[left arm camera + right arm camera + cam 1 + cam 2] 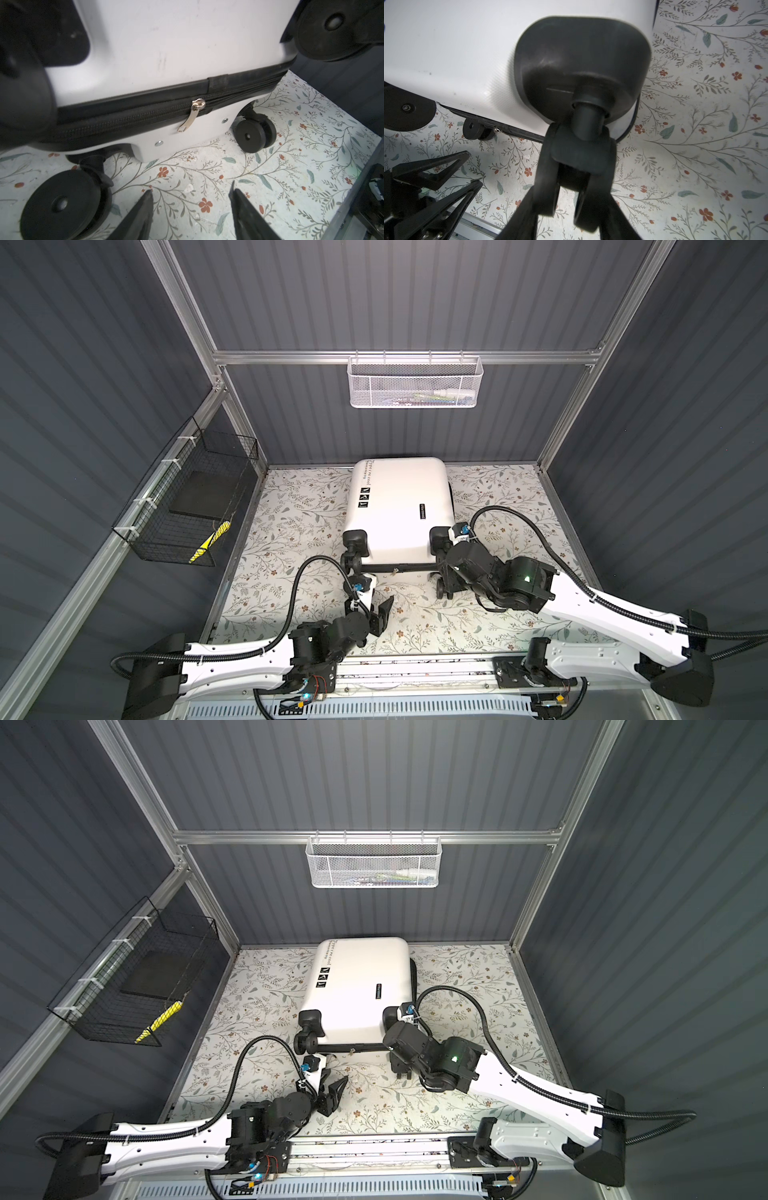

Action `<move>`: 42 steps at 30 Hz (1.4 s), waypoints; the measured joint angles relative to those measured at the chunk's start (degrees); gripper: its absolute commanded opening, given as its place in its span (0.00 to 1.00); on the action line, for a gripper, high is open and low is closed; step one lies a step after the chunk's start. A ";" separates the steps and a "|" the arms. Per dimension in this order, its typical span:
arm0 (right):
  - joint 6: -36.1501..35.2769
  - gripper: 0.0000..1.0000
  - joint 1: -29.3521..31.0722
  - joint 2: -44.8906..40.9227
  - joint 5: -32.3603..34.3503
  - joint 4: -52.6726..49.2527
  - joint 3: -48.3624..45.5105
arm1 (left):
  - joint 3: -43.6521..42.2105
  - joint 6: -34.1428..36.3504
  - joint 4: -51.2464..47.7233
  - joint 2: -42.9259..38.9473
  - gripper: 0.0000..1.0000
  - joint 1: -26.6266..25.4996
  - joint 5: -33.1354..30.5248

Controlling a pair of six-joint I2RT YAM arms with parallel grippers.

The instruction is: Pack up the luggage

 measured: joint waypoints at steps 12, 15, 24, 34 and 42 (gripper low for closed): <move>0.22 0.15 0.02 -0.61 0.09 0.52 -1.22 | -4.00 13.31 23.41 12.28 0.64 -0.17 0.98; 0.22 0.15 0.04 -0.70 0.09 0.72 -1.44 | -4.33 15.34 28.72 14.93 0.65 -0.17 -0.28; 0.22 0.15 0.04 -0.96 0.11 1.38 -1.97 | -6.10 17.11 39.87 21.16 0.63 -0.17 -3.98; 0.22 0.15 0.04 -1.07 0.11 1.77 -2.38 | -6.78 17.07 47.17 28.06 0.60 2.84 -4.37; 0.22 0.15 0.04 -1.07 0.11 1.77 -2.38 | -6.19 16.90 50.31 32.35 0.60 7.89 -1.09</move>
